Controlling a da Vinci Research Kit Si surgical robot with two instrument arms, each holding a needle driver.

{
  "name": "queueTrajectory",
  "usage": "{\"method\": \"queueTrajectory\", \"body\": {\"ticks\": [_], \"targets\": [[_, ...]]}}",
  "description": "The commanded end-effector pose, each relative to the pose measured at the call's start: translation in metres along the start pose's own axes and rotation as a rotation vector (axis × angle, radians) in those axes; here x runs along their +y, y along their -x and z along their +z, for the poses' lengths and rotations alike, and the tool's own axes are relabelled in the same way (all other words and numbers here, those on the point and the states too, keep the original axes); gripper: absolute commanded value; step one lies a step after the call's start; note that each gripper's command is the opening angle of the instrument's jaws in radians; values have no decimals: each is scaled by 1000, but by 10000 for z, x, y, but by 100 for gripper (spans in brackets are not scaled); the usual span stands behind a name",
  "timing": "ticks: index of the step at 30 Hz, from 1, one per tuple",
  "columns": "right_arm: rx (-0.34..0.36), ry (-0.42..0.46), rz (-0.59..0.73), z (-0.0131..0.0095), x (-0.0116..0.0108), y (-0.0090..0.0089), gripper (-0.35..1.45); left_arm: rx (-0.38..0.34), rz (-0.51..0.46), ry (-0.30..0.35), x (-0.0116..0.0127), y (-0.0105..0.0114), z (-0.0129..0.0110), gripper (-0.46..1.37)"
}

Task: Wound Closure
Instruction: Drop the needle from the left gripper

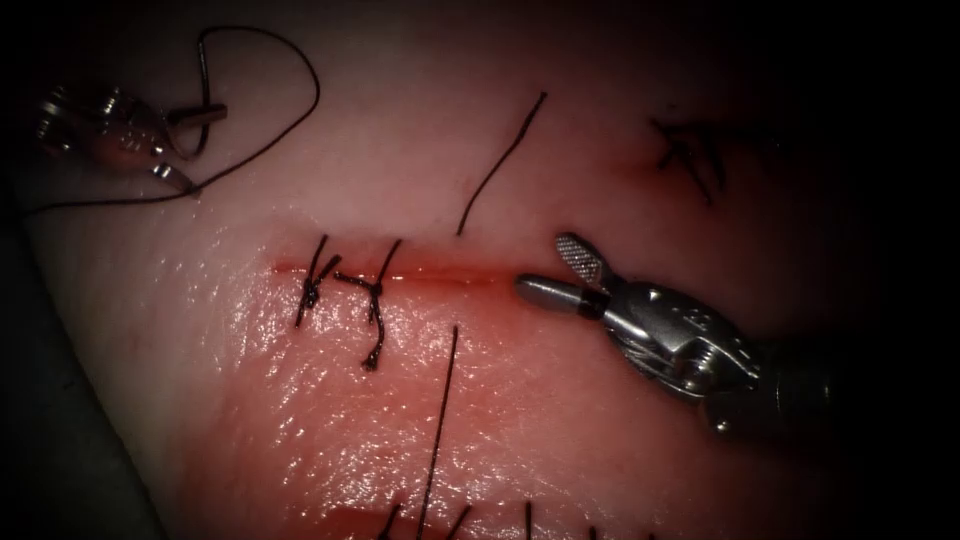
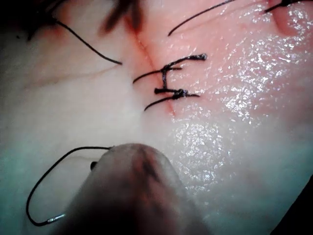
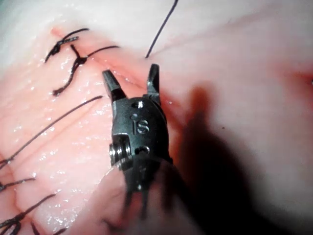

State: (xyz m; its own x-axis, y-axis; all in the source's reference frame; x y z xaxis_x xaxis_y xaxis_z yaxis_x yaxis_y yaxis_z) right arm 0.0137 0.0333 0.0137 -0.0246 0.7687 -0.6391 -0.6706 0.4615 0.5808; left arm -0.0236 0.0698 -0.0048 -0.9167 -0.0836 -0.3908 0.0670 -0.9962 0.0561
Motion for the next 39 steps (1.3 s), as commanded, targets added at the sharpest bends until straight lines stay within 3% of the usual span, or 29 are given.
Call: {"method": "queueTrajectory", "body": {"ticks": [1, 10, 21, 25, 29, 30, 31, 39], "targets": [[0, -2, -1, 0, 0, 0, 105, 16, -3, 9, -1, -1, -3, 75], [1, -4, -2, -1, -2, 2, 104, 22, 22, 44, -17, -4, -44, 69], [1, -6, -2, 4, -5, 3, 103, -14, 88, 61, -28, -19, -96, 99], [1, -7, -1, 6, -6, 3, 101, -16, 92, 42, -34, -31, -108, 99], [1, -9, -1, 8, -7, 3, 102, -15, 84, 17, -36, -45, -112, 76], [1, -9, -1, 8, -7, 3, 102, -5, 79, 19, -36, -51, -110, 47], [1, -9, -1, 8, -7, 3, 101, 0, 81, 19, -35, -56, -107, 37], [0, -11, -2, 6, -8, 3, 102, -10, 167, -6, -31, -83, -74, -6]]}}
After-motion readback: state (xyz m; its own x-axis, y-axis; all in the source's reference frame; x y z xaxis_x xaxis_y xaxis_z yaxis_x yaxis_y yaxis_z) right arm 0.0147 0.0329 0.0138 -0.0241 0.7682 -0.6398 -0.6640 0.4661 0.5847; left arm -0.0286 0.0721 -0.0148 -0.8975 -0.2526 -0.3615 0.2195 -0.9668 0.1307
